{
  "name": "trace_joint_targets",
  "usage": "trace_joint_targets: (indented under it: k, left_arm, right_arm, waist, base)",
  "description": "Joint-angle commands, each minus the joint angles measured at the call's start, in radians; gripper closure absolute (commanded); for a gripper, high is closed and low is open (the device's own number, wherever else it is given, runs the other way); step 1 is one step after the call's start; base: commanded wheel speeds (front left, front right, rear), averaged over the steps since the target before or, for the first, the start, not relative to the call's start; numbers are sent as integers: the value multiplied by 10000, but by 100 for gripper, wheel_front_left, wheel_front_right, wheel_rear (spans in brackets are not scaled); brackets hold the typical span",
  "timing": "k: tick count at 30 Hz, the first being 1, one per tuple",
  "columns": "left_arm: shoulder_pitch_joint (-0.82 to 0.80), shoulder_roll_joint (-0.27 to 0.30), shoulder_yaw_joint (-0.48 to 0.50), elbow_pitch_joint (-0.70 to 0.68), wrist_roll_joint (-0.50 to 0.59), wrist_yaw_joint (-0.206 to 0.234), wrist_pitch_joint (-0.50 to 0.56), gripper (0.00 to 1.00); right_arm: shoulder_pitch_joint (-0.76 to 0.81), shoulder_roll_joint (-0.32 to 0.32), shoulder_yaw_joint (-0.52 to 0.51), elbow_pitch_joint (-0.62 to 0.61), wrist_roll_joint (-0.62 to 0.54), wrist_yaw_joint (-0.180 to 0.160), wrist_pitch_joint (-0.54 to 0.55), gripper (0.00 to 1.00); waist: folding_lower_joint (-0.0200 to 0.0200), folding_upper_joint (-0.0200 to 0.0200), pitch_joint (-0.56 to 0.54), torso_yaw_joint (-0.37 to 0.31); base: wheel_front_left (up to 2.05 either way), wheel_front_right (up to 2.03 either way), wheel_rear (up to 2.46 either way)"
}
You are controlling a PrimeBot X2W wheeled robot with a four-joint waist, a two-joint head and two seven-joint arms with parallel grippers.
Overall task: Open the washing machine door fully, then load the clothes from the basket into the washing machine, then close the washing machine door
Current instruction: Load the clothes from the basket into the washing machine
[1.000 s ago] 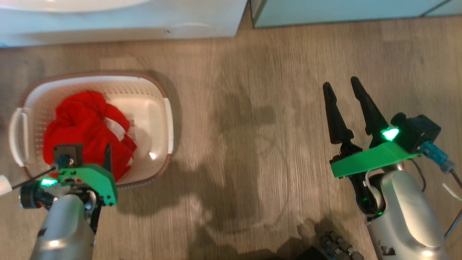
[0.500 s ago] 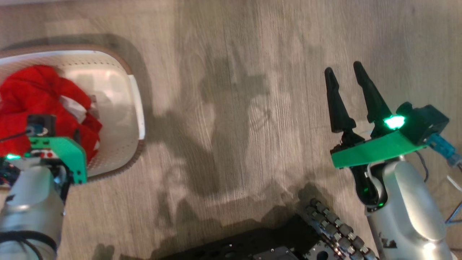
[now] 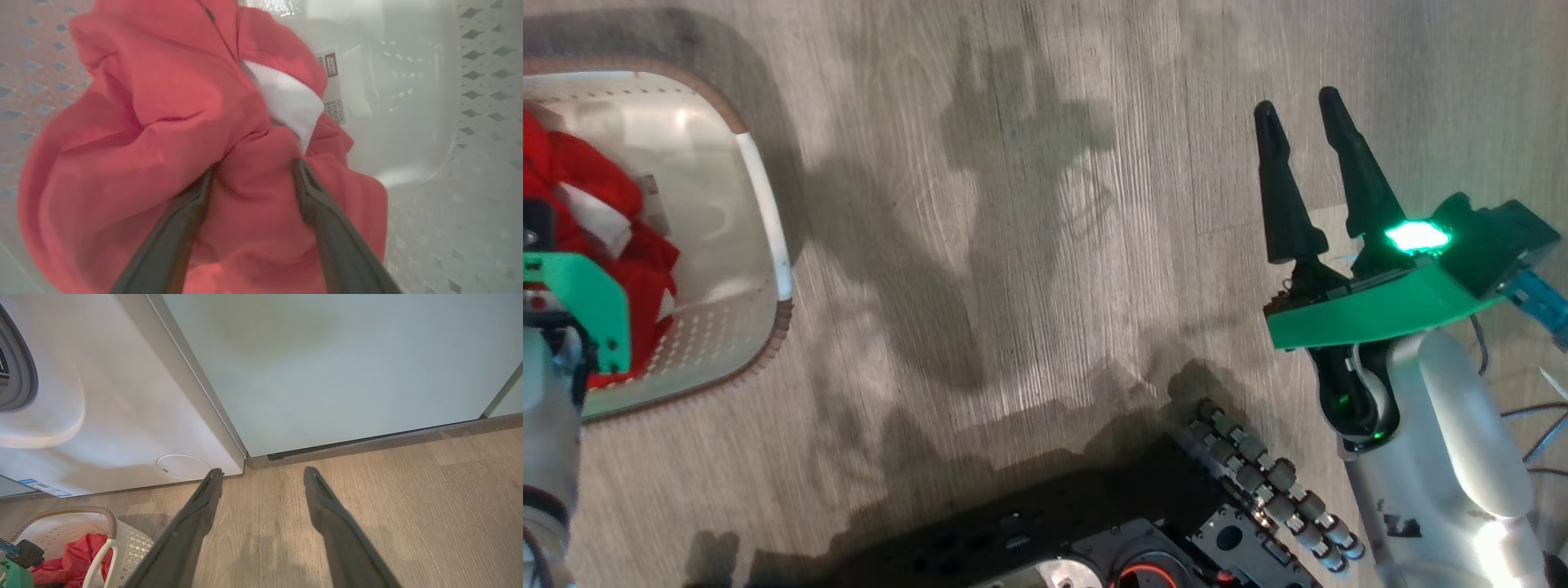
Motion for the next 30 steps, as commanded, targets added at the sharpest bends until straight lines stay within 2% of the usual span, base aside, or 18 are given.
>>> trace_joint_targets:
  k: [1,9,10,11,12,19,30]
  left_arm:
    - [192,652,213,40,-22,101,202,0]
    - [-12,825,-75,64,94,105,716,0]
    - [-28,824,-94,66,85,101,770,25]
    - [-38,822,-131,67,88,65,819,65]
    - [-47,821,-165,68,87,24,824,100]
    - [29,744,-256,74,-52,-112,748,100]
    - [498,535,-142,77,-492,-33,-374,100]
  right_arm:
    - [182,54,264,-275,19,0,-63,0]
    - [86,54,356,-271,56,0,-63,0]
    - [79,54,357,-264,59,0,-63,0]
    - [70,54,359,-252,67,0,-63,0]
    - [59,54,361,-241,76,0,-63,0]
    - [-7,54,363,-145,78,0,-63,0]
    - [-42,54,365,89,-21,0,-63,0]
  waist:
    - [0,0,256,-129]
    - [0,0,492,-146]
    - [0,0,499,-144]
    - [0,0,502,-144]
    - [0,0,501,-147]
    - [0,0,225,-112]
    - [0,0,-1035,72]
  base:
    - [0,0,0]
    - [0,0,0]
    - [0,0,0]
    - [0,0,0]
    - [0,0,0]
    - [0,0,0]
    - [0,0,0]
